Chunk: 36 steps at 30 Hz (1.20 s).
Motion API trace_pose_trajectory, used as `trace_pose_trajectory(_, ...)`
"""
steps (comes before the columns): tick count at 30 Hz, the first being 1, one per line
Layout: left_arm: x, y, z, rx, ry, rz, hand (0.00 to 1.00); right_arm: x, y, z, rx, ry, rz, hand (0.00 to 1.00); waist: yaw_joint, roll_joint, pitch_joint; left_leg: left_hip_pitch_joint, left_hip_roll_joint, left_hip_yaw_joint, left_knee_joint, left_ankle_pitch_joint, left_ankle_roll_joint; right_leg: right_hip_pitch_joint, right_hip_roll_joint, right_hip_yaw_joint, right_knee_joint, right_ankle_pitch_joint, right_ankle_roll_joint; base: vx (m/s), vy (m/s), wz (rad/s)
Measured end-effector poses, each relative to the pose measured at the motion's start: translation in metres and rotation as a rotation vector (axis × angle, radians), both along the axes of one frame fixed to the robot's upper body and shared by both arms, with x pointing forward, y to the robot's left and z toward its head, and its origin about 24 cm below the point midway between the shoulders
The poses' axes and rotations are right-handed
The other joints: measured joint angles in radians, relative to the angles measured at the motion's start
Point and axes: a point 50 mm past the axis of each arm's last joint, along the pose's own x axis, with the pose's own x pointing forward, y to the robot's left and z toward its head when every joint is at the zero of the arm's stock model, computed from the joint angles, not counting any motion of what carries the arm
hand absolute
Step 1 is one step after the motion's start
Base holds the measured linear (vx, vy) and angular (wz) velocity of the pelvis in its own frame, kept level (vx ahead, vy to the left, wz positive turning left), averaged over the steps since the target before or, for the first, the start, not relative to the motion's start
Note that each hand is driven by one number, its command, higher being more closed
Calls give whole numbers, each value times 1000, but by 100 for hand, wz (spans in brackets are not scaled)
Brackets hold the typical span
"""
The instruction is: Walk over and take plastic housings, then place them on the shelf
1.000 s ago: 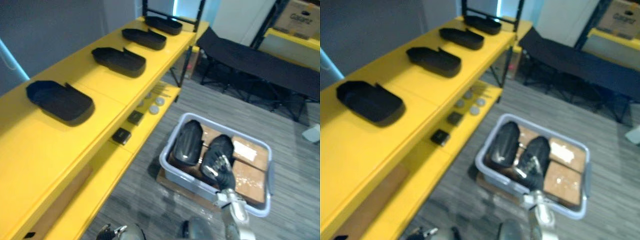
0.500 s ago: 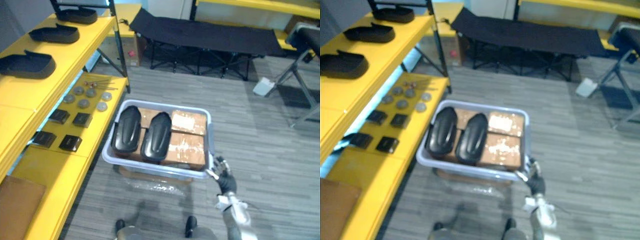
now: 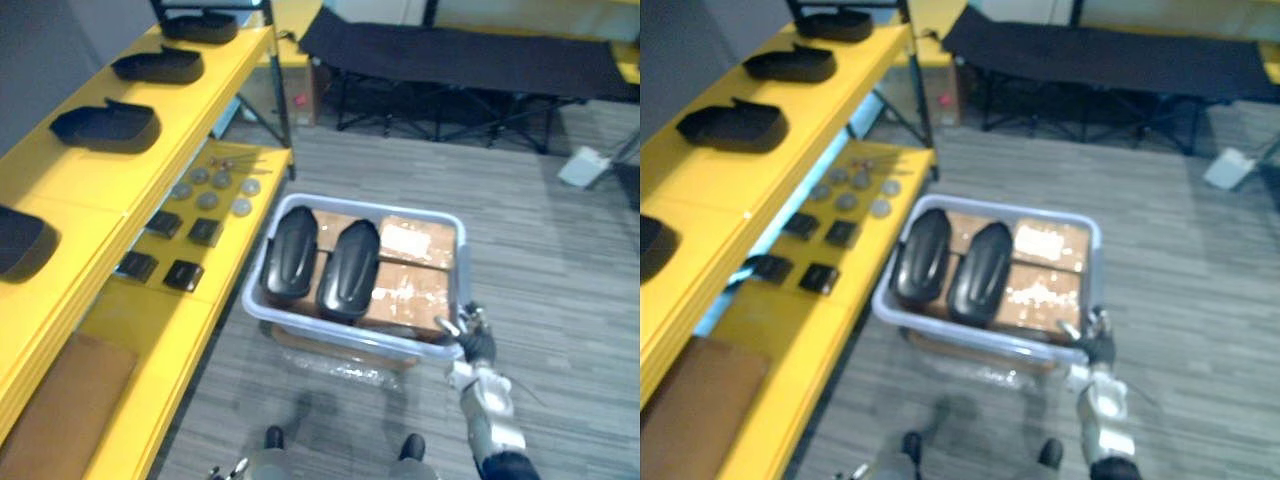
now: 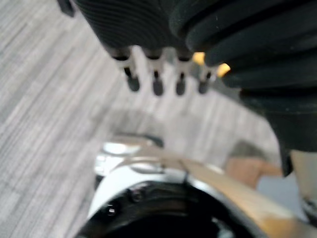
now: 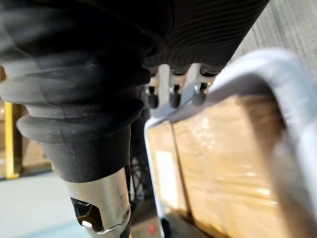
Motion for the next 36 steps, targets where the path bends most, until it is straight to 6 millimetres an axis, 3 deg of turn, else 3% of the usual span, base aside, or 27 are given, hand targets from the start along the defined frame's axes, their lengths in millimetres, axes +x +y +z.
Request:
trace_pose_trajectory(1, 8, -3, 1, -16, -23, 1, 0, 26, -3, 25, -19, -39, -26, 0, 6, 14, 36, -26, -1, -21, 4, 11, 1, -8, 0, -23, 2, 4, -3, -23, 0, 27)
trace_pose_trajectory(6, 18, -7, 4, -44, -64, 20, 0, 62, -15, 70, -50, -72, -91, 0, 46, 32, 117, -60, -8, -51, 9, 22, 4, -27, -9, -50, 26, 6, -5, -23, 14, 21)
trace_pose_trajectory(9, 19, -9, 4, -55, -66, 16, 0, 71, -28, 89, -83, -63, -106, 0, 67, 43, 160, -67, -18, -69, 21, 22, 5, -34, -24, -69, 64, -1, -10, -23, 30, 17)
trace_pose_trajectory(15, 18, -16, 3, -94, -71, -11, 0, 86, -38, 114, -178, -16, -94, 0, 78, 56, 208, -94, -46, -94, 47, 25, 15, -61, -66, -79, 138, -39, -5, -55, 16, 14)
trace_pose_trajectory(19, 16, -22, 1, -109, -68, -32, 0, 88, -39, 113, -224, 74, -78, 0, 82, 73, 225, -108, -51, -119, 68, 22, 20, -68, -77, -89, 179, -62, -4, -90, -11, 12)
trace_pose_trajectory(31, 16, -23, 1, -117, -68, -41, 0, 88, -34, 99, -360, 259, -23, 0, 102, 74, 224, -112, -48, -133, 70, 33, 18, -76, -84, -103, 224, -84, -9, -46, -21, 5)
trace_pose_trajectory(32, 16, -23, 1, -120, -67, -42, 0, 88, -32, 98, -393, 282, -12, 100, 103, 76, 223, -108, -46, -130, 64, 37, 18, -76, -84, -102, 227, -86, -10, -58, -27, -3)
trace_pose_trajectory(36, 15, -24, 0, -128, -63, -45, 0, 91, -31, 104, -494, 344, -4, 100, 109, 77, 222, -105, -43, -125, 30, 60, 17, -93, -84, -101, 229, -87, -12, -66, -28, -2)
